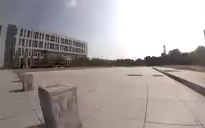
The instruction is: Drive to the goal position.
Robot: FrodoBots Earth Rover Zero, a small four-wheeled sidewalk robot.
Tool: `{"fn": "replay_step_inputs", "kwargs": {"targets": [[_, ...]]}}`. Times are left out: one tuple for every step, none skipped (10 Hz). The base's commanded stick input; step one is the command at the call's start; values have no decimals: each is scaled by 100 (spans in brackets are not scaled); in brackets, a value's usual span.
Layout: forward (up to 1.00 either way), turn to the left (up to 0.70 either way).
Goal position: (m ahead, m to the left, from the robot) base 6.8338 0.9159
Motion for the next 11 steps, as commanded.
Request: {"fn": "replay_step_inputs", "kwargs": {"targets": [[70,0],[70,0],[70,0],[70,0],[70,0],[70,0],[70,0],[70,0],[70,0],[70,0],[70,0]]}}
